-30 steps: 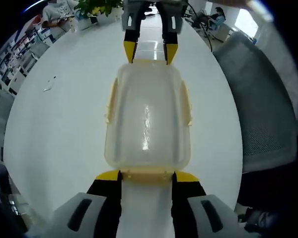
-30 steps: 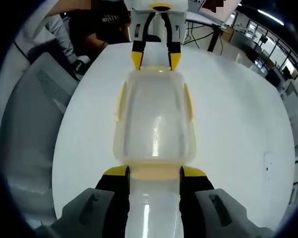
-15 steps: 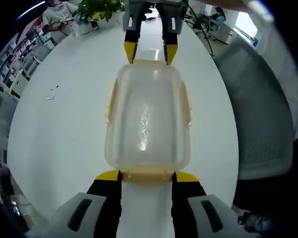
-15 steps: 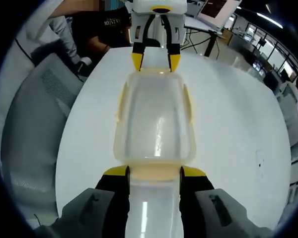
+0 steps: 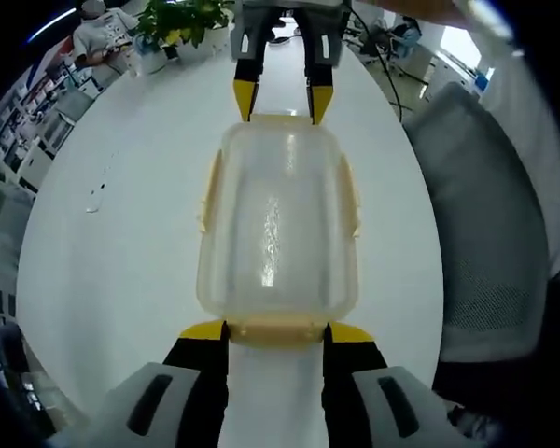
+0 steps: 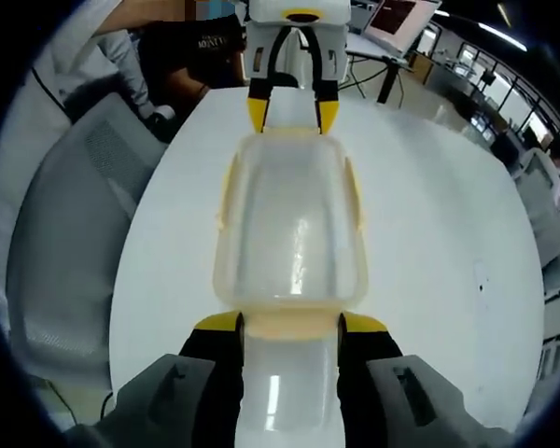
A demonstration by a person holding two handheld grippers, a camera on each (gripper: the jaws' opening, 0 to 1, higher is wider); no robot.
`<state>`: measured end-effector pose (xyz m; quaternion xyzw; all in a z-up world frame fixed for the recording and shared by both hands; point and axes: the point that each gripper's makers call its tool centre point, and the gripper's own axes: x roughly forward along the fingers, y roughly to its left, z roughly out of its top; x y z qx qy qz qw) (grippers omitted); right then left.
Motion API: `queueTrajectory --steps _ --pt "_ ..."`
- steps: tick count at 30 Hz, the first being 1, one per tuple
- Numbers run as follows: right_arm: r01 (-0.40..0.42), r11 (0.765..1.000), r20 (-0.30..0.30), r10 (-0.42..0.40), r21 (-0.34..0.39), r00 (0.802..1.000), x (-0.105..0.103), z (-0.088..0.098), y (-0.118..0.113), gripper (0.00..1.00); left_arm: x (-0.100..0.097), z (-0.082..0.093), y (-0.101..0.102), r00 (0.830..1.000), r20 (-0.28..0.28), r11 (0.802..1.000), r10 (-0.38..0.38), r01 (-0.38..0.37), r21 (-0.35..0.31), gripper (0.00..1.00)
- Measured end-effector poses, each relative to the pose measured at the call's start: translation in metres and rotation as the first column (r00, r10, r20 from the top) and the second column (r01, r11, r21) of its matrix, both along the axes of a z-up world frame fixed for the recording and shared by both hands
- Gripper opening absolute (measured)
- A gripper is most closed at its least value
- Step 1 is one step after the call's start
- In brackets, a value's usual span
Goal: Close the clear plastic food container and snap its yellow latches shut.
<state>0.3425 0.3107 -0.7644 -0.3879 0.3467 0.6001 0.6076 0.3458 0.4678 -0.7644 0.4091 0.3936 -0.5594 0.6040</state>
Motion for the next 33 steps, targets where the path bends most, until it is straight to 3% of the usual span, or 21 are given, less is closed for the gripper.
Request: queueTrajectory --steps 33 --pt "0.023 1.0 -0.014 -0.023 0.009 1.0 -0.002 -0.004 -0.102 0.35 0.0 -0.002 -0.102 1.0 -0.016 1.0 -0.024 0.024 0.013 0.33"
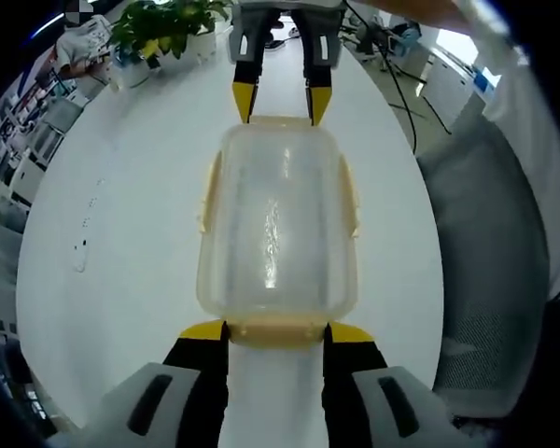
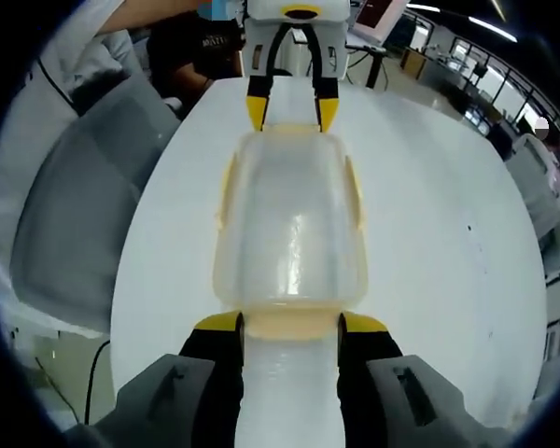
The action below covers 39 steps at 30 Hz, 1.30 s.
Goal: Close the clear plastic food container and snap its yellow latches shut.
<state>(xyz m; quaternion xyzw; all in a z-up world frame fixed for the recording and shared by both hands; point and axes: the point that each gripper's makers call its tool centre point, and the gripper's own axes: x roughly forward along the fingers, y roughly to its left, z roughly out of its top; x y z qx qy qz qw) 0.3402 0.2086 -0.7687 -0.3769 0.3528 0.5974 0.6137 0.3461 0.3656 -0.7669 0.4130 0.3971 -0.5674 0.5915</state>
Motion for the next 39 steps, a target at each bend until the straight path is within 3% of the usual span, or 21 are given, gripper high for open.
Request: queueTrajectory --steps 17,39 --pt "0.007 1.0 -0.017 -0.007 -0.004 1.0 -0.001 -0.006 -0.038 0.35 0.0 -0.008 -0.037 1.0 -0.022 1.0 -0.009 0.01 0.01 0.33" --pt "-0.007 1.0 -0.041 0.007 -0.003 0.999 -0.002 -0.017 -0.044 0.35 -0.002 -0.019 -0.043 0.998 -0.057 0.999 -0.004 0.007 0.053 0.33"
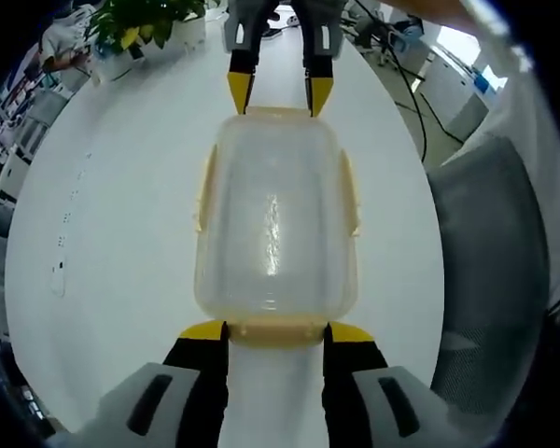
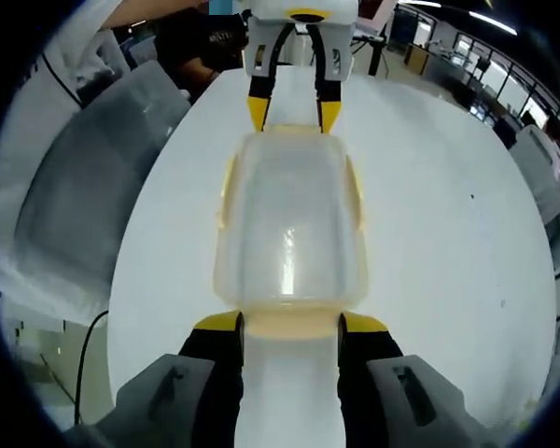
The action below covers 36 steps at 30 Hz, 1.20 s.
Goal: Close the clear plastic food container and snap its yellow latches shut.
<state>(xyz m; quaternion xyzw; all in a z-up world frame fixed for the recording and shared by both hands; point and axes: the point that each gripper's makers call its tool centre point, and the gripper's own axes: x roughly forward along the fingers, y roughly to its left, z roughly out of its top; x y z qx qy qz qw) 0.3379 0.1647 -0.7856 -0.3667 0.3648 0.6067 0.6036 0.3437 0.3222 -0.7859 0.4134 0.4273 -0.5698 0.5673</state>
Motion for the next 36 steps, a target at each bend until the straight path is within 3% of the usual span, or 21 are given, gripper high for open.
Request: queueTrajectory --steps 23,31,36 --pt "-0.01 1.0 0.004 0.01 0.003 1.0 0.001 -0.003 -0.001 0.36 0.0 -0.004 0.001 1.0 0.003 1.0 -0.02 0.019 0.022 0.34" --pt "0.023 1.0 -0.017 -0.023 0.014 1.0 0.002 -0.004 -0.002 0.38 0.001 -0.004 0.002 1.0 0.001 1.0 -0.022 0.022 0.015 0.34" --pt "0.028 0.999 -0.004 -0.028 -0.017 1.0 0.004 -0.012 -0.009 0.39 0.001 -0.006 0.003 1.0 -0.003 1.0 -0.007 0.007 0.025 0.34"
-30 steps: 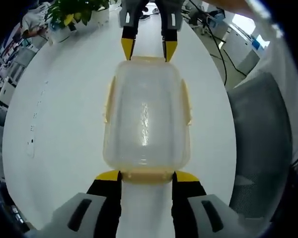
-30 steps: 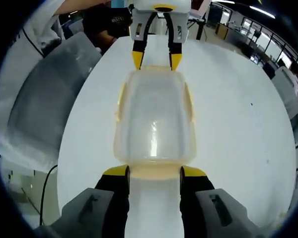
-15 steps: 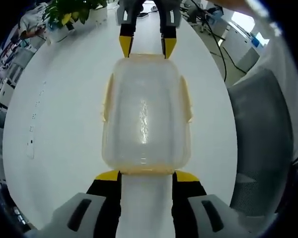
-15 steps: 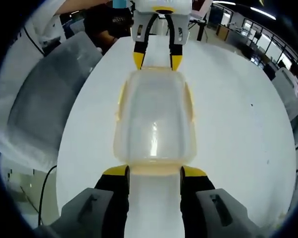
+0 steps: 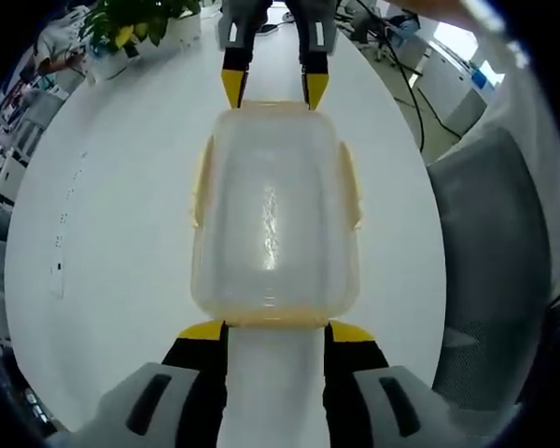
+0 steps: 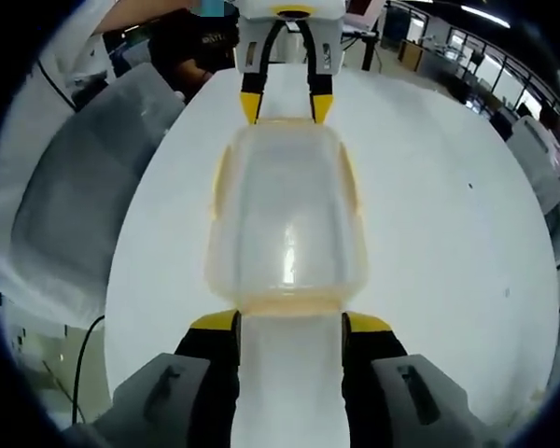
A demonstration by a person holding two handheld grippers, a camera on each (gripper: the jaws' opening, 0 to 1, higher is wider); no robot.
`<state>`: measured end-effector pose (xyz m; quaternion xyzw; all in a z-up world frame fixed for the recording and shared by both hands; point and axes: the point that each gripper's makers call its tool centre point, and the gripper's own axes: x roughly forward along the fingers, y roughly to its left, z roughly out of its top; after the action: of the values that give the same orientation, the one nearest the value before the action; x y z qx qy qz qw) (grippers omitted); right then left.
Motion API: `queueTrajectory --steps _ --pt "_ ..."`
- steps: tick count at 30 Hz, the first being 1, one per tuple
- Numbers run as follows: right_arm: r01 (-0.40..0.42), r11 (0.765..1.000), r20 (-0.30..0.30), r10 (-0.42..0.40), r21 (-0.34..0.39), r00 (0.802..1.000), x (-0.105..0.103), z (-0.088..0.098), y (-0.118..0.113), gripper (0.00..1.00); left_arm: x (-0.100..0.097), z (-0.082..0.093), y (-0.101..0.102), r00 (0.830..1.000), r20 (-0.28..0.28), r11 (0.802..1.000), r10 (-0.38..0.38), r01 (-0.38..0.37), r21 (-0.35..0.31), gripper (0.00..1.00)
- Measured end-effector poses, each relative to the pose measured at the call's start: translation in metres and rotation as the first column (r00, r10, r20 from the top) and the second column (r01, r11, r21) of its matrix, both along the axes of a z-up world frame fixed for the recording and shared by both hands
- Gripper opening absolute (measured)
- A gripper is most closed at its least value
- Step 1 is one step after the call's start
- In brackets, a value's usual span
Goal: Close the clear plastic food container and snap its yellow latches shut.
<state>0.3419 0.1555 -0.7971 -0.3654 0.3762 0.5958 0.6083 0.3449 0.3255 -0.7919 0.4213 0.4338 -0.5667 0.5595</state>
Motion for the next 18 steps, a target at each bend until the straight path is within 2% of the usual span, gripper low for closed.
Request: queueTrajectory --steps 4,6,10,12,16,18 --pt "0.016 1.0 -0.014 -0.016 -0.013 1.0 -0.002 -0.005 -0.007 0.4 0.0 -0.007 0.005 1.0 0.004 1.0 0.006 -0.006 0.025 0.33" --pt "0.023 1.0 -0.021 -0.023 -0.021 1.0 -0.003 -0.008 -0.01 0.4 -0.001 -0.009 0.007 1.0 -0.012 0.999 0.029 -0.028 0.031 0.35" --pt "0.043 0.999 -0.038 -0.044 -0.032 0.998 -0.007 -0.013 -0.016 0.4 -0.002 -0.014 0.016 0.997 -0.028 0.996 0.069 -0.067 0.056 0.48" --pt "0.06 0.997 -0.053 -0.062 -0.041 0.997 -0.009 -0.017 -0.019 0.4 -0.003 -0.016 0.02 0.995 -0.039 0.993 0.097 -0.094 0.068 0.51" --pt "0.093 0.994 -0.059 -0.097 -0.06 0.994 -0.01 -0.022 -0.028 0.4 -0.005 -0.015 0.025 0.989 -0.047 0.989 0.143 -0.14 0.053 0.52" --pt "0.128 0.99 -0.067 -0.133 -0.063 0.989 -0.01 -0.021 -0.032 0.39 -0.008 -0.012 0.023 0.974 -0.081 0.977 0.213 -0.212 0.023 0.52"
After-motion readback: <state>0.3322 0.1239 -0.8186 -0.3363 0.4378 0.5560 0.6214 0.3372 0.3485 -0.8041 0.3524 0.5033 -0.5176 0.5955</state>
